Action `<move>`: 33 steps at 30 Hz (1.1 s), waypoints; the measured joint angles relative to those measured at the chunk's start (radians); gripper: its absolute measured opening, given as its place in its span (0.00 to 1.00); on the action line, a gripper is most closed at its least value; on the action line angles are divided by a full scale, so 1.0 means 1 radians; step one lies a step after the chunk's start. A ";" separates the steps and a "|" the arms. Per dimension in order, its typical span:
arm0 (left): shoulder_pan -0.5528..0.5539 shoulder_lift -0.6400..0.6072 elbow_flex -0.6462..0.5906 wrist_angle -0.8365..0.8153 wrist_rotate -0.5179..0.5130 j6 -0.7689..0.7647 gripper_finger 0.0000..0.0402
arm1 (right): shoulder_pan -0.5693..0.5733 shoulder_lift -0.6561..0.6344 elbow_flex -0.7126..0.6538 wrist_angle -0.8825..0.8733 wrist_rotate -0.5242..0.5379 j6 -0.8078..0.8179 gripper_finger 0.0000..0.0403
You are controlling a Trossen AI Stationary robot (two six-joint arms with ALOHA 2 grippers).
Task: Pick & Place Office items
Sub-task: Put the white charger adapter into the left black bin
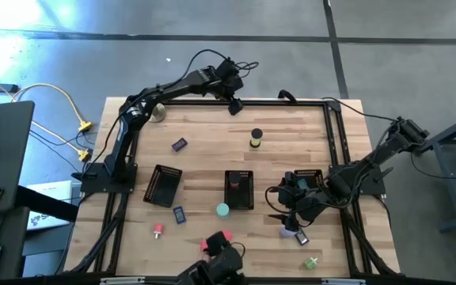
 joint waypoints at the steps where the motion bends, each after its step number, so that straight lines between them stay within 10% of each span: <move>1: 0.006 0.000 0.000 0.002 -0.001 -0.007 0.77 | 0.000 0.000 0.000 0.000 0.000 -0.005 0.94; 33: 0.021 0.158 -0.001 0.030 -0.030 -0.048 0.77 | 0.000 0.000 0.000 0.015 0.003 -0.023 0.94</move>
